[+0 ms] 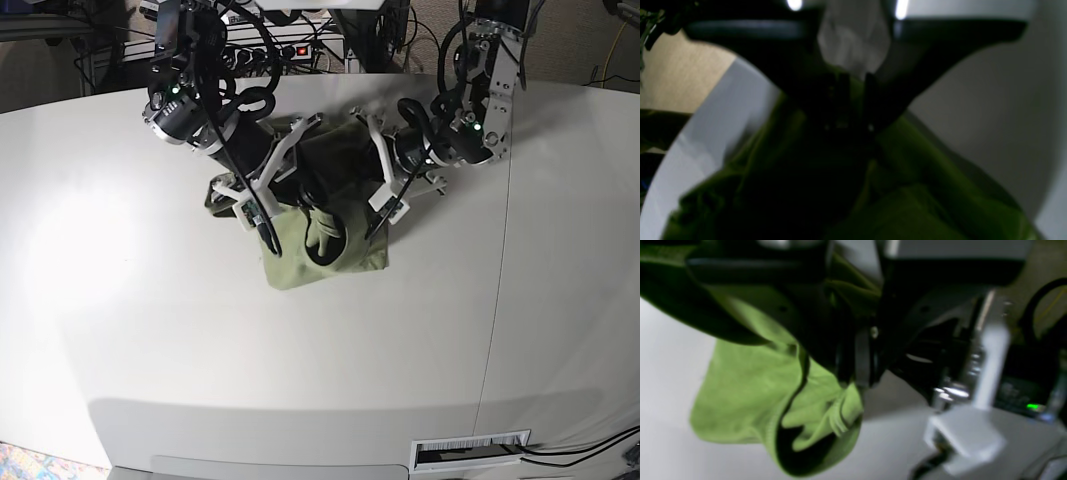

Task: Fold the T-shirt properly
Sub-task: 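Press the folded bundle down with both grippers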

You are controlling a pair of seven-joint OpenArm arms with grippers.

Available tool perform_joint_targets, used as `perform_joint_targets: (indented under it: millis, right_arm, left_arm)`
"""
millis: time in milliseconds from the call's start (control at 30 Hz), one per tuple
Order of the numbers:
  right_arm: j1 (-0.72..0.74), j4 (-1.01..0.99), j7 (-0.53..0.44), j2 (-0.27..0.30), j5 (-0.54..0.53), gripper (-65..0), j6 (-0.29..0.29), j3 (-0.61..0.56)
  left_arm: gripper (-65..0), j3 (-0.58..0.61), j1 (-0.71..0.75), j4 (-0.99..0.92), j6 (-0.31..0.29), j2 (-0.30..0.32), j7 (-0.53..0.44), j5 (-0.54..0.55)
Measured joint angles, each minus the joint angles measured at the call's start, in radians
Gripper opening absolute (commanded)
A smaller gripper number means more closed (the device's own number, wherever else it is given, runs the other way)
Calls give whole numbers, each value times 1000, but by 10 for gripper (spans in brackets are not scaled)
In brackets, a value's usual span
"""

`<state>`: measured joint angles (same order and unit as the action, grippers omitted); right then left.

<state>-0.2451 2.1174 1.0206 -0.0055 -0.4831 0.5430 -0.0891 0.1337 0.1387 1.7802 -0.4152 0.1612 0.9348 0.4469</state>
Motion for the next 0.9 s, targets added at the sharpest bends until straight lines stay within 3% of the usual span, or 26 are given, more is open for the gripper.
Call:
perform_joint_targets:
  millis: [67,167,300,433,567,733,900]
  right_arm:
    - [-1,0,3,0,-1,-640,0,-16]
    - [-2,0,2,2,-18,-572,0,-47]
    - [-2,0,0,2,-68,-567,6,-75]
    - [-2,2,29,2,-116,-567,54,-75]
    - [-2,40,46,2,-143,-527,84,-75]
    - [6,71,37,2,-85,-524,87,-72]
    - [7,71,18,2,-145,-524,87,-68]
  left_arm:
    - [-574,-2,0,0,-1,0,0,0]
    - [-574,-2,0,0,-1,0,0,0]
    - [-574,-2,0,0,-1,0,0,0]
    - [-574,-2,0,0,-1,0,0,-1]
    - [-574,-3,0,0,-1,0,0,-16]
    - [-574,-2,0,0,-1,0,0,-16]
    - [-574,-2,0,0,-1,0,0,-16]
